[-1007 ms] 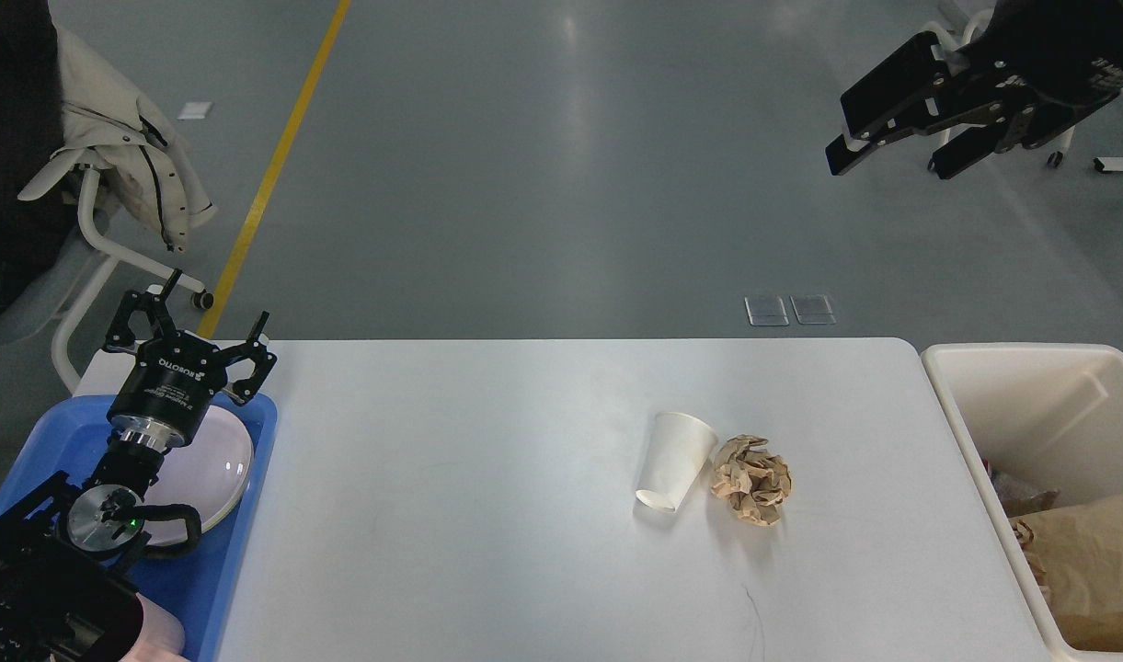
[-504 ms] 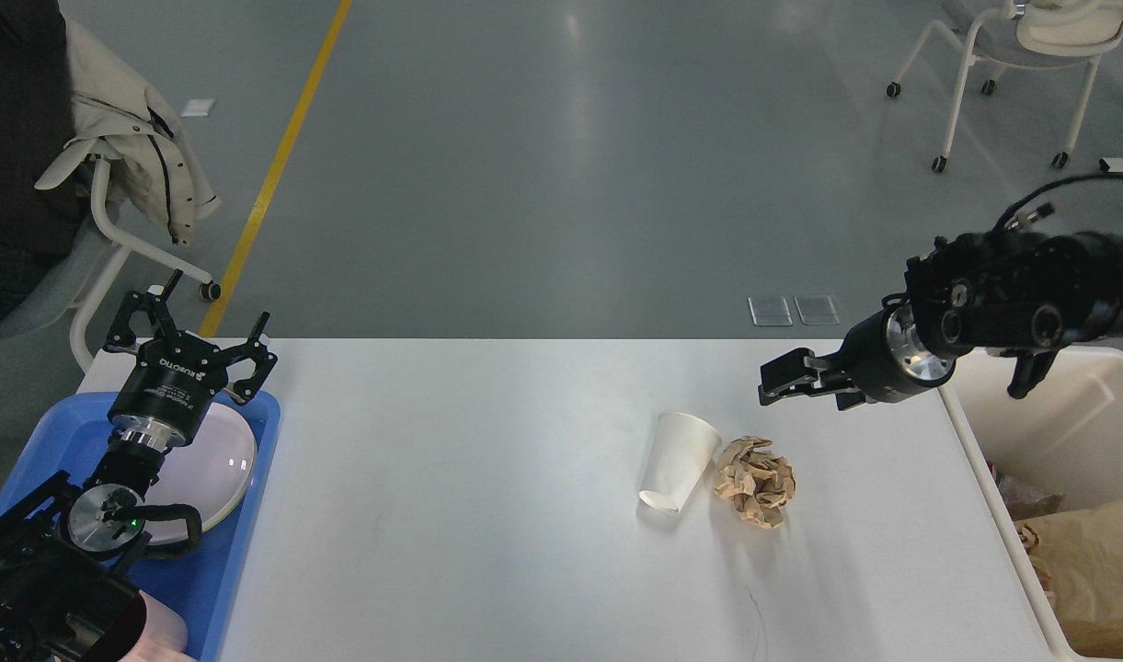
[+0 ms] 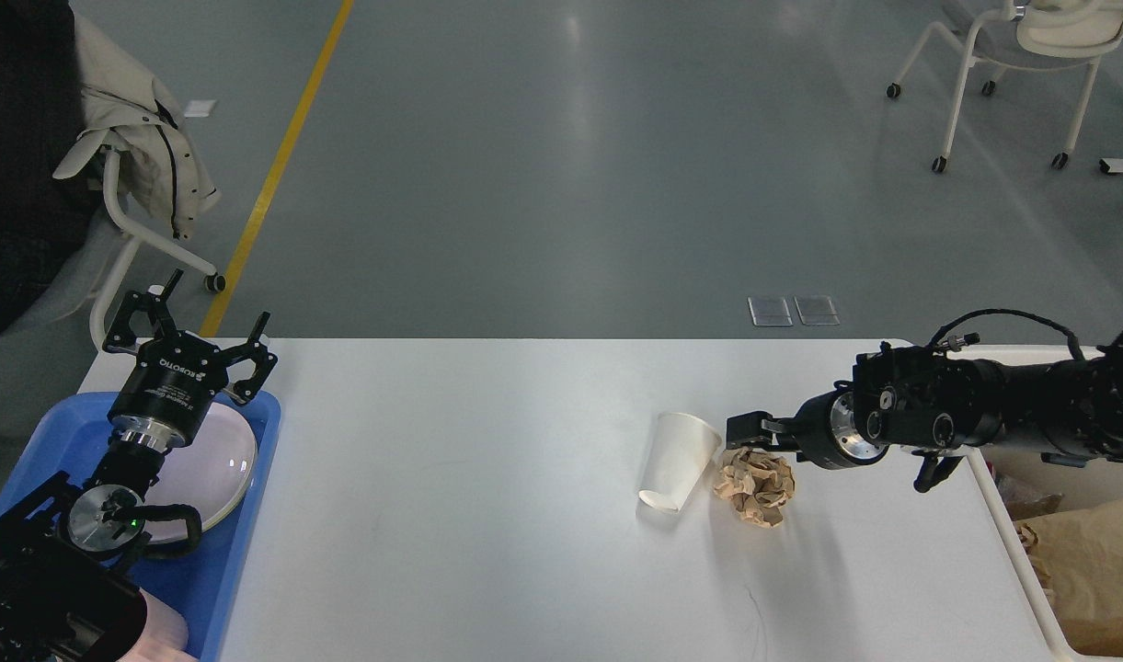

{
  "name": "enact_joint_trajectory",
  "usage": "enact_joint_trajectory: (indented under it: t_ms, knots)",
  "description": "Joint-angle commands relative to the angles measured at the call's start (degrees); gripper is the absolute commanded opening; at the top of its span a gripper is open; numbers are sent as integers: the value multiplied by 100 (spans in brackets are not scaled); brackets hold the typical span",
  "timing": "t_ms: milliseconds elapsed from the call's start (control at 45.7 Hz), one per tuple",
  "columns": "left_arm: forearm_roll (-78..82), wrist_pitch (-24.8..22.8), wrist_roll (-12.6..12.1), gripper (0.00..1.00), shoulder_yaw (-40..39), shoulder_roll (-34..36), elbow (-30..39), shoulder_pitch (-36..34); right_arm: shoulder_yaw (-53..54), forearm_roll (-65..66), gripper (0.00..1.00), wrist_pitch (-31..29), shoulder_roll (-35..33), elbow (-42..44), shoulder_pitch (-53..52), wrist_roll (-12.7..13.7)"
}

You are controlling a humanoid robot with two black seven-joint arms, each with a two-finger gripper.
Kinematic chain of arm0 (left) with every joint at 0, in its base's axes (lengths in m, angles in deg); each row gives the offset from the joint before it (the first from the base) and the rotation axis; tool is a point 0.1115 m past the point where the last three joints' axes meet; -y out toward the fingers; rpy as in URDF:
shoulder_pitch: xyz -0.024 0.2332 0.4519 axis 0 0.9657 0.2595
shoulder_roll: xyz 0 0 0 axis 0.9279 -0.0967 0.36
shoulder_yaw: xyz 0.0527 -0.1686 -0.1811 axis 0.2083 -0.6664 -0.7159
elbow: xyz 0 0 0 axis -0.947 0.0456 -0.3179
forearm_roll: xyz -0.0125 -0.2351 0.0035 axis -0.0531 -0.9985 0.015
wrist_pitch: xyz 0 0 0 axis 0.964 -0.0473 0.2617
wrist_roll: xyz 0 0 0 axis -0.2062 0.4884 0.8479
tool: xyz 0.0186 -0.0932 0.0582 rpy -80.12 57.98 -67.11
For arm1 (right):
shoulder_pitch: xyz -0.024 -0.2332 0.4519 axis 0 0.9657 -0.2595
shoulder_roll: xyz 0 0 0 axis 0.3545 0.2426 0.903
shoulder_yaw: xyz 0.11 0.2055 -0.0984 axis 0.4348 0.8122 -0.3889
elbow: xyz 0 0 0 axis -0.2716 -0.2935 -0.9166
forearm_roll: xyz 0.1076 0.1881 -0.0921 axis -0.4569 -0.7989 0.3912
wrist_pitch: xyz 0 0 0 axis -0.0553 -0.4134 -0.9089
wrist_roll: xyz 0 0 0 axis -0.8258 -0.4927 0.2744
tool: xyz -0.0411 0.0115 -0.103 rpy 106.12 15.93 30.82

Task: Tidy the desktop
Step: 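Lower the right gripper to the remaining crumpled paper and grasp it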

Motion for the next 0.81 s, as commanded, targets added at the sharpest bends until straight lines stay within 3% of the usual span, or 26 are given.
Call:
enact_joint_trajectory:
  t_ms: [0,788]
  knots:
    - [6,-1,1,100,1,0,0,0,88,0,100,56,7,27,117,0]
    - [6,-1,1,100,1,0,0,0,150,255,100,724,227,590,952,237]
